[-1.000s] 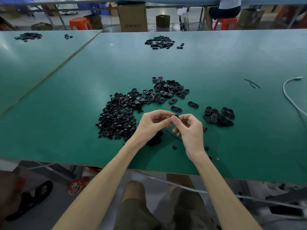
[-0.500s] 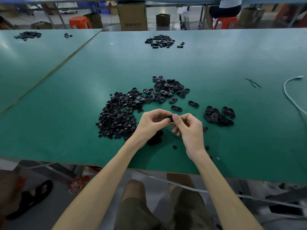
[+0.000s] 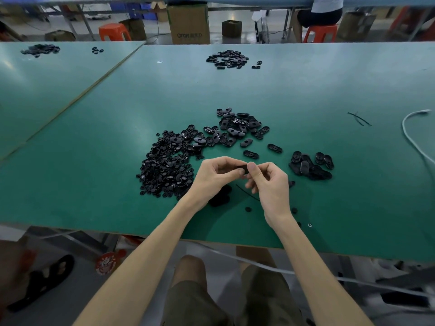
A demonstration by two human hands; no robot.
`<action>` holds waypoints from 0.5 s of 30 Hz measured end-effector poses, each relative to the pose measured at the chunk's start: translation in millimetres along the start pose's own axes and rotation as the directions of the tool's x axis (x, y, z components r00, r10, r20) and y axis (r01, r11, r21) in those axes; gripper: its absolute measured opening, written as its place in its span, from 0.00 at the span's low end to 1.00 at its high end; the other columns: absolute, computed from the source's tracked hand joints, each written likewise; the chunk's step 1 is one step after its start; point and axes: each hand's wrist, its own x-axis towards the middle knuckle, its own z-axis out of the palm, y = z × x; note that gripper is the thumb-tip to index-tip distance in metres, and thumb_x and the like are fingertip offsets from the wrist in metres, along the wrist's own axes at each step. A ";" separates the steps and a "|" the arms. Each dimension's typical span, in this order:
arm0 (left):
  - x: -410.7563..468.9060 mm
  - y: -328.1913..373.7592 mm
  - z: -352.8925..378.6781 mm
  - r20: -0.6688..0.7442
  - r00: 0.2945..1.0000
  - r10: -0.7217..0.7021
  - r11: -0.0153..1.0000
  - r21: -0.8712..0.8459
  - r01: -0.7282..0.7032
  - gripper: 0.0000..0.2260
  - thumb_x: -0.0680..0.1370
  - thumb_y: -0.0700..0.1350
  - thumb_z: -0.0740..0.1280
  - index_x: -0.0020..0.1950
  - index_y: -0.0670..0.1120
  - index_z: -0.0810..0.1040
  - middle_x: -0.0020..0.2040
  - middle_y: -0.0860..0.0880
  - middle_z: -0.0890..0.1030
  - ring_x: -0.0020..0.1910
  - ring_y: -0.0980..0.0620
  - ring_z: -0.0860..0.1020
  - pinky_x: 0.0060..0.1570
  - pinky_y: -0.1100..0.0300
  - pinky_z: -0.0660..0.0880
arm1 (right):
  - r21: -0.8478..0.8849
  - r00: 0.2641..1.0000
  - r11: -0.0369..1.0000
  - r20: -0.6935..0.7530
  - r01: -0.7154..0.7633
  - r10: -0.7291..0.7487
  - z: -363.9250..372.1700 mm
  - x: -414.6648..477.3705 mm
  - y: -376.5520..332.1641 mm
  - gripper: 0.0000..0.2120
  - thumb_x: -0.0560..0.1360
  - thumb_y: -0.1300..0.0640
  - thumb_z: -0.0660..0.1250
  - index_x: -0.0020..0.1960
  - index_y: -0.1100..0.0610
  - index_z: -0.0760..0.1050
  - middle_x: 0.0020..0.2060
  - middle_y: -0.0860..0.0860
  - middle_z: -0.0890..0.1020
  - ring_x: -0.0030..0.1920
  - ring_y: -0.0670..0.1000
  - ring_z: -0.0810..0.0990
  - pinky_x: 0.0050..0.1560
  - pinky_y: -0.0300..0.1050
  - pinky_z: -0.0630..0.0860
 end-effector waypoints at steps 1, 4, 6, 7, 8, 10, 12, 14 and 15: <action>-0.1 0.7 -0.5 0.008 1.000 0.000 1.000 -0.015 0.000 0.08 0.77 0.37 0.75 0.53 0.48 0.87 0.51 0.46 0.88 0.51 0.50 0.86 0.53 0.63 0.79 | 0.005 1.000 1.000 -0.007 0.001 -0.001 -0.1 0.3 0.5 0.13 0.81 0.50 0.72 0.45 0.59 0.79 0.35 0.50 0.86 0.31 0.47 0.79 0.33 0.39 0.75; -0.1 1.7 -0.7 0.016 1.000 -0.001 1.000 -0.014 0.001 0.09 0.77 0.38 0.75 0.52 0.51 0.88 0.51 0.47 0.88 0.52 0.51 0.86 0.53 0.63 0.79 | 0.004 1.000 1.000 -0.004 0.005 -0.005 -0.8 0.8 1.7 0.14 0.81 0.50 0.72 0.45 0.60 0.78 0.35 0.50 0.86 0.31 0.47 0.80 0.33 0.39 0.75; -0.4 1.8 -0.5 0.019 1.000 -0.007 1.000 -0.013 0.007 0.09 0.77 0.37 0.75 0.52 0.50 0.87 0.51 0.47 0.88 0.51 0.51 0.86 0.53 0.64 0.79 | 0.001 1.000 1.000 0.002 0.000 0.000 -1.0 0.4 1.7 0.13 0.81 0.50 0.72 0.45 0.59 0.79 0.35 0.49 0.85 0.31 0.46 0.80 0.33 0.38 0.75; -0.5 1.7 -0.1 0.017 1.000 -0.010 1.000 -0.010 0.010 0.08 0.77 0.37 0.75 0.52 0.49 0.87 0.50 0.47 0.88 0.50 0.52 0.86 0.52 0.64 0.79 | -0.005 1.000 1.000 0.005 -0.002 0.002 -1.1 0.3 1.5 0.13 0.81 0.50 0.72 0.45 0.59 0.79 0.35 0.49 0.85 0.31 0.46 0.80 0.33 0.38 0.75; -0.4 1.2 0.4 0.012 1.000 -0.012 1.000 -0.003 0.012 0.07 0.77 0.37 0.74 0.52 0.47 0.87 0.50 0.47 0.88 0.50 0.52 0.86 0.52 0.64 0.79 | -0.010 1.000 1.000 0.009 -0.003 0.003 -1.4 0.1 1.4 0.12 0.81 0.50 0.72 0.45 0.59 0.79 0.35 0.48 0.86 0.31 0.45 0.80 0.33 0.38 0.75; -0.1 0.2 1.5 -0.005 1.000 -0.012 1.000 0.019 0.012 0.06 0.77 0.36 0.74 0.53 0.43 0.86 0.49 0.47 0.88 0.49 0.52 0.85 0.51 0.64 0.79 | -0.020 1.000 1.000 0.014 -0.005 0.005 -1.7 -0.2 1.3 0.12 0.81 0.50 0.72 0.46 0.59 0.79 0.36 0.48 0.86 0.32 0.45 0.80 0.33 0.38 0.75; 0.2 0.4 2.1 -0.009 1.000 -0.009 0.999 0.033 0.010 0.06 0.77 0.36 0.74 0.54 0.41 0.85 0.48 0.47 0.88 0.48 0.52 0.85 0.51 0.63 0.79 | -0.024 1.000 1.000 0.016 -0.004 0.005 -1.8 -0.8 0.3 0.13 0.81 0.50 0.71 0.46 0.59 0.79 0.36 0.48 0.86 0.32 0.46 0.80 0.34 0.38 0.75; 0.5 1.1 2.2 -0.007 1.000 0.000 0.999 0.043 0.001 0.07 0.78 0.36 0.74 0.55 0.40 0.85 0.48 0.46 0.88 0.49 0.52 0.85 0.52 0.63 0.79 | -0.019 1.000 1.000 0.010 -0.001 0.001 -1.0 -1.3 -0.7 0.14 0.82 0.49 0.71 0.46 0.59 0.79 0.36 0.49 0.86 0.32 0.47 0.80 0.34 0.39 0.76; 0.9 1.7 2.6 -0.010 1.000 0.007 0.998 0.055 -0.007 0.07 0.78 0.36 0.74 0.55 0.40 0.85 0.49 0.46 0.88 0.49 0.51 0.85 0.53 0.62 0.79 | -0.014 1.000 1.000 0.002 0.001 0.000 -0.7 -1.2 -0.8 0.14 0.82 0.49 0.70 0.46 0.60 0.79 0.36 0.49 0.86 0.32 0.47 0.80 0.34 0.39 0.76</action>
